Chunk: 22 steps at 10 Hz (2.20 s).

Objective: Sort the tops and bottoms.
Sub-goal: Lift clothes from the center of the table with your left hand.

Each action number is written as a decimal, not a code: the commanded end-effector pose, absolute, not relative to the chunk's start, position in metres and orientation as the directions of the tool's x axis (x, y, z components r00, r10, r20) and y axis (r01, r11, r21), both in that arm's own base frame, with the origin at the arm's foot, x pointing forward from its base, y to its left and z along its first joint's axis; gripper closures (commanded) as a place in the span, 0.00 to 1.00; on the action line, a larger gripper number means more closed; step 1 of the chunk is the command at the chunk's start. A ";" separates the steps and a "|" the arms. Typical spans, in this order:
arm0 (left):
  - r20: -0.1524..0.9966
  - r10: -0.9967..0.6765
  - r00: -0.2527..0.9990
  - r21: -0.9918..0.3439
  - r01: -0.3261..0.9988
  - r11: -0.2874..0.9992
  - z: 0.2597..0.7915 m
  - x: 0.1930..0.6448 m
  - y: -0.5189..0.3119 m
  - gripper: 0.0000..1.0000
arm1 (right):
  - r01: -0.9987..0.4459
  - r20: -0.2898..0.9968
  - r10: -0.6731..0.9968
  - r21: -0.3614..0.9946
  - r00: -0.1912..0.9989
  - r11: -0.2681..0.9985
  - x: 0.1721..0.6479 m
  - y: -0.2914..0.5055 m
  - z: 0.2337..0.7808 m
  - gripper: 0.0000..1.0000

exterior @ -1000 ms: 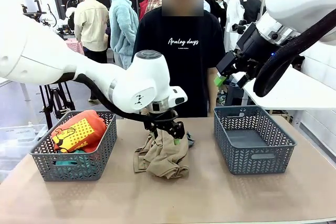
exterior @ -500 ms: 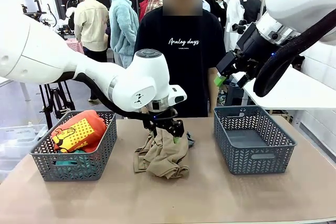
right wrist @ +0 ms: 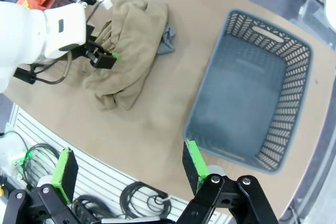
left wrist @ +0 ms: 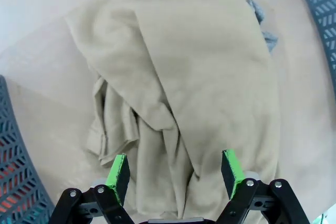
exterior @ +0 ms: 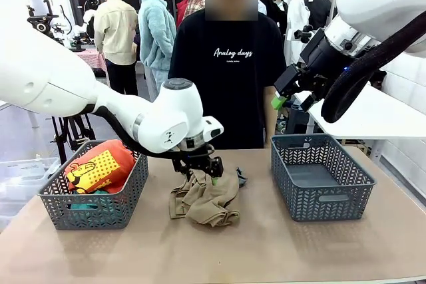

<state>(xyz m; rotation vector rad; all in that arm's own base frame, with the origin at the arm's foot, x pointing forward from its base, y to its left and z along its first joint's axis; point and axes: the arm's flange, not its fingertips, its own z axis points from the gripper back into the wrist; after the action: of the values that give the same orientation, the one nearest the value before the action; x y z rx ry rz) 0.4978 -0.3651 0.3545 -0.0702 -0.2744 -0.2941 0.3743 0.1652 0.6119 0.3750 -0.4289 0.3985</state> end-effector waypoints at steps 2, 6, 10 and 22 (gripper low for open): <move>0.275 -0.266 0.924 -0.020 0.282 0.959 0.343 0.500 -0.389 0.09 | -0.449 0.468 0.296 0.257 0.833 0.856 0.376 0.165 0.613 0.00; 0.253 -0.290 0.923 -0.016 0.304 0.953 0.332 0.496 -0.399 0.26 | -0.449 0.468 0.296 0.257 0.833 0.856 0.376 0.165 0.613 0.00; 0.255 -0.283 0.925 -0.007 0.294 0.956 0.339 0.493 -0.393 0.99 | -0.449 0.468 0.296 0.257 0.833 0.856 0.376 0.165 0.613 0.00; 0.416 -0.304 0.857 0.102 0.289 0.952 0.527 0.449 -0.349 1.00 | -0.449 0.468 0.296 0.257 0.833 0.856 0.376 0.165 0.613 0.00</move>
<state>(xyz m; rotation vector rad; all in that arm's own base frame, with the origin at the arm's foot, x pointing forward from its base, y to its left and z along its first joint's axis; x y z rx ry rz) 0.4587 -0.3528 0.5038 -0.0036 -0.4063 -0.2966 0.3745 0.1648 0.6120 0.3754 -0.4291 0.3978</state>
